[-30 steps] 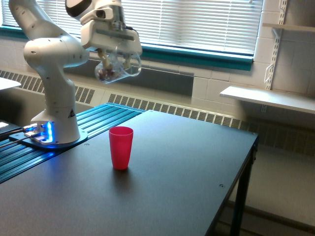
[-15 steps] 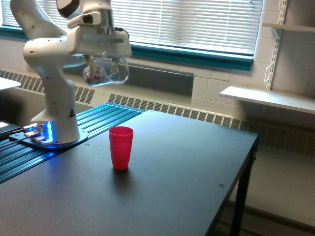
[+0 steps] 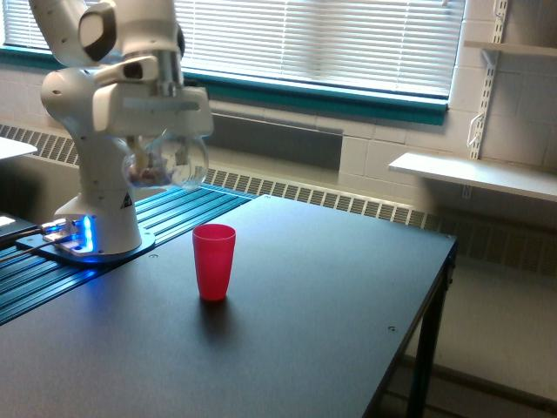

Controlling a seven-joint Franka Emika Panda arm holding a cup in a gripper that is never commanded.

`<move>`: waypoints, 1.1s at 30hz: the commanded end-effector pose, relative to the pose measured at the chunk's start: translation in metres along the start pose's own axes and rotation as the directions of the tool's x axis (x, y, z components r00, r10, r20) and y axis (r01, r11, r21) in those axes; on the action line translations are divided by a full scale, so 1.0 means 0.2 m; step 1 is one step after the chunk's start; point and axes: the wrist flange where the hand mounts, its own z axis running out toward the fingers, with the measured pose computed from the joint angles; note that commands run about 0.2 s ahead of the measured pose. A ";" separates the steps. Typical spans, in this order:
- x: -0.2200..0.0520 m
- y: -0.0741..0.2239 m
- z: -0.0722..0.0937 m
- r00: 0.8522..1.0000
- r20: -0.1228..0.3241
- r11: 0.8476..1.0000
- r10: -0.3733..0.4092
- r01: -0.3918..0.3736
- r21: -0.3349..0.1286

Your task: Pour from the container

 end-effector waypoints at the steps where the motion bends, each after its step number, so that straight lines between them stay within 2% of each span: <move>1: 0.04 0.09 0.02 0.999 -0.027 0.998 -0.026 0.028 0.064; 3: 0.05 0.11 0.02 1.000 -0.029 0.996 -0.006 0.009 0.089; 8: 0.07 0.17 0.02 0.999 0.003 0.994 0.035 -0.035 0.107; 10: 0.08 0.18 0.02 1.000 -0.026 0.994 0.011 -0.008 0.111; 14: 0.08 0.20 0.03 1.000 -0.008 0.995 -0.011 0.012 0.104; 15: 0.08 0.20 0.04 1.000 0.006 0.995 -0.017 0.016 0.098; 18: 0.09 0.18 0.05 0.996 0.091 0.997 -0.017 0.009 0.078; 21: 0.14 0.14 0.03 0.991 0.132 0.997 -0.033 0.023 0.077; 25: 0.15 0.13 0.08 0.970 0.242 0.997 -0.017 -0.003 0.081; 26: 0.16 0.14 0.09 0.967 0.255 0.996 -0.012 -0.010 0.086; 30: 0.17 0.14 0.15 0.965 0.262 0.993 -0.006 -0.026 0.119; 33: 0.19 0.15 0.18 0.955 0.298 0.992 -0.011 -0.025 0.120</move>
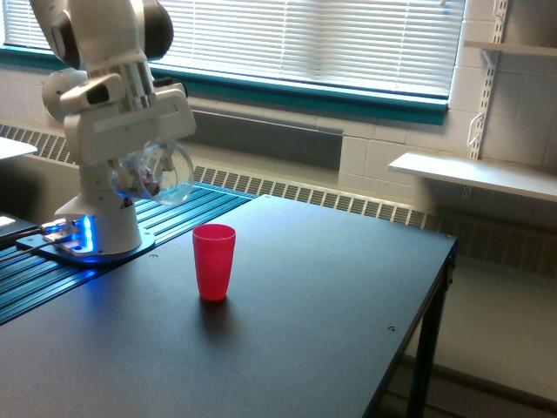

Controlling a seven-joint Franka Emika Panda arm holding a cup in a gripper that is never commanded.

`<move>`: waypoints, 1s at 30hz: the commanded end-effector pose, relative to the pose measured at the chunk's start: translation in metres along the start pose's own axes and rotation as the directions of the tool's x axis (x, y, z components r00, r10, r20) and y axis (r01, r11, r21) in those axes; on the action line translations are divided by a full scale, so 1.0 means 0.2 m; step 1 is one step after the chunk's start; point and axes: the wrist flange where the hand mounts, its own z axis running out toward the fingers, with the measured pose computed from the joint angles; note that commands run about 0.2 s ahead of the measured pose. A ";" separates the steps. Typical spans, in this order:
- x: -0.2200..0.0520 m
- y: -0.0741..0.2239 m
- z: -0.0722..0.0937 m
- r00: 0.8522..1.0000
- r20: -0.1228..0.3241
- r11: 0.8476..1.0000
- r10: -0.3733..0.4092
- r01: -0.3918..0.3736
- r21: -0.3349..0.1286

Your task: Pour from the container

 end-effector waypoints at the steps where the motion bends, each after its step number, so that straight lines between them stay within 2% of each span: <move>1: 0.03 0.01 0.07 0.995 0.075 0.998 -0.065 0.065 0.011; 4: 0.06 0.02 0.08 0.993 0.097 0.998 -0.070 0.069 0.010; 9: 0.10 0.04 0.07 0.978 0.183 0.995 -0.096 0.102 -0.025; 14: 0.15 0.02 0.08 0.974 0.182 0.990 -0.135 0.141 -0.021; 22: 0.23 0.02 0.08 0.945 0.285 0.983 -0.164 0.182 -0.038; 27: 0.28 0.00 0.10 0.925 0.324 0.970 -0.201 0.234 -0.064; 30: 0.31 -0.02 0.11 0.920 0.315 0.962 -0.232 0.266 -0.069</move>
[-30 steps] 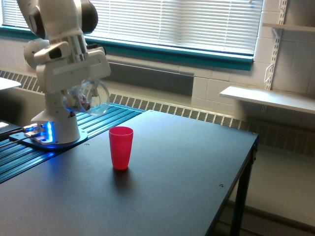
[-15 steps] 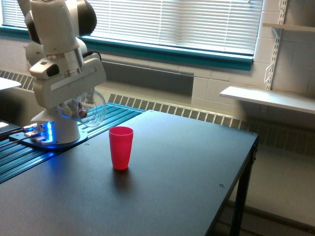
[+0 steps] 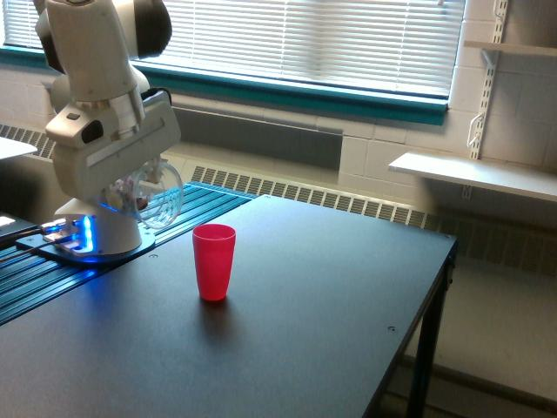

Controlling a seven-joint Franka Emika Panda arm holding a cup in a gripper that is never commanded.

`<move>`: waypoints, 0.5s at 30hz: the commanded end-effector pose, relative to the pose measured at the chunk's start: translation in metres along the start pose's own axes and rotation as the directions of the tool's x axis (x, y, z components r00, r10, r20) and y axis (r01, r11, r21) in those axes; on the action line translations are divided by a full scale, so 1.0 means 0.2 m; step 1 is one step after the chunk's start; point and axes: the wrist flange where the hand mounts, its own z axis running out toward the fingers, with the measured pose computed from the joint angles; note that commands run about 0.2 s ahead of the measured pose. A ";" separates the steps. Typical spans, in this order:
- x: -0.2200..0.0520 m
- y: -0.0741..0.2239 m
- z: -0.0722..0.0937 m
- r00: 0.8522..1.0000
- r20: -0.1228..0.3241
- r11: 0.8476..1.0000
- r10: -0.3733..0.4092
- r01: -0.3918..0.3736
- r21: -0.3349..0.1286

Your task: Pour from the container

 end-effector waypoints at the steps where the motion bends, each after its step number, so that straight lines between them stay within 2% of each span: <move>1: 0.06 -0.07 0.01 0.991 0.005 0.990 -0.135 0.135 -0.037; 8: 0.09 -0.09 0.04 0.978 -0.050 0.979 -0.203 0.201 -0.042; 15: 0.06 -0.10 0.07 0.957 -0.048 0.957 -0.286 0.282 -0.070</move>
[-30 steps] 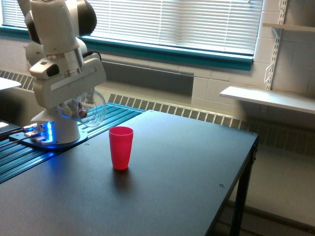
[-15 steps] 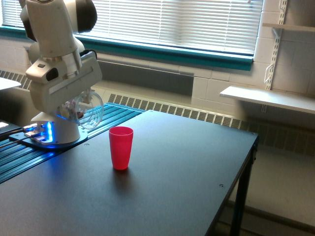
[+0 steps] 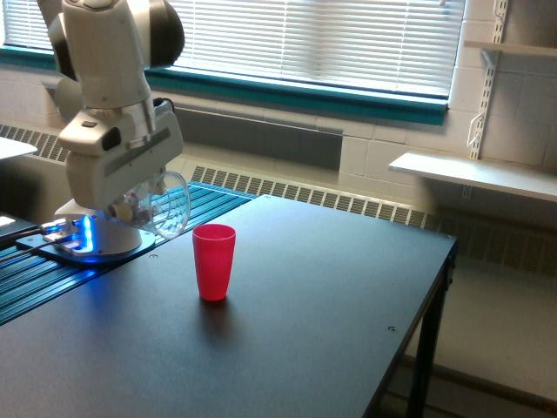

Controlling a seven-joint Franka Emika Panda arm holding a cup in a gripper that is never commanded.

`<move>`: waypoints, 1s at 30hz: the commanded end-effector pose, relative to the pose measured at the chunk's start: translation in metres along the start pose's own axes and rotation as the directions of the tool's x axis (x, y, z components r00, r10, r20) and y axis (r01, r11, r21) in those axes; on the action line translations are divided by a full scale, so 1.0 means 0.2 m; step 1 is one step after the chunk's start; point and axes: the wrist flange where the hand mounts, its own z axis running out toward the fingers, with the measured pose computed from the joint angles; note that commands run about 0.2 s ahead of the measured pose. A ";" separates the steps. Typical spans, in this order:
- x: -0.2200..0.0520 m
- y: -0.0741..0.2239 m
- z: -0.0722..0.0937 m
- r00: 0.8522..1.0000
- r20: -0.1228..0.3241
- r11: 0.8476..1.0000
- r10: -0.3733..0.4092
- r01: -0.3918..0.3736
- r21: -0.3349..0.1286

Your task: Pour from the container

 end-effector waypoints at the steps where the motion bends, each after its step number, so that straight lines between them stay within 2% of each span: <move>1: -0.02 -0.03 0.03 0.991 -0.001 0.991 -0.134 0.134 -0.016; 3: -0.04 -0.03 0.03 0.988 0.028 0.988 -0.152 0.152 -0.015; 5: -0.06 -0.03 0.02 0.982 0.086 0.985 -0.169 0.171 -0.018; 8: -0.06 -0.04 -0.02 0.976 0.119 0.983 -0.183 0.185 -0.004; 10: -0.08 -0.03 -0.01 0.969 0.154 0.980 -0.195 0.197 0.002; 13: -0.09 -0.03 0.01 0.965 0.143 0.975 -0.220 0.221 0.008; 16: -0.10 -0.03 0.03 0.955 0.158 0.968 -0.249 0.252 0.002; 19: -0.10 -0.03 0.03 0.951 0.157 0.964 -0.266 0.267 0.015; 21: -0.10 -0.03 0.03 0.943 0.160 0.956 -0.291 0.294 0.003; 30: -0.12 -0.06 0.05 0.912 0.189 0.931 -0.363 0.364 0.028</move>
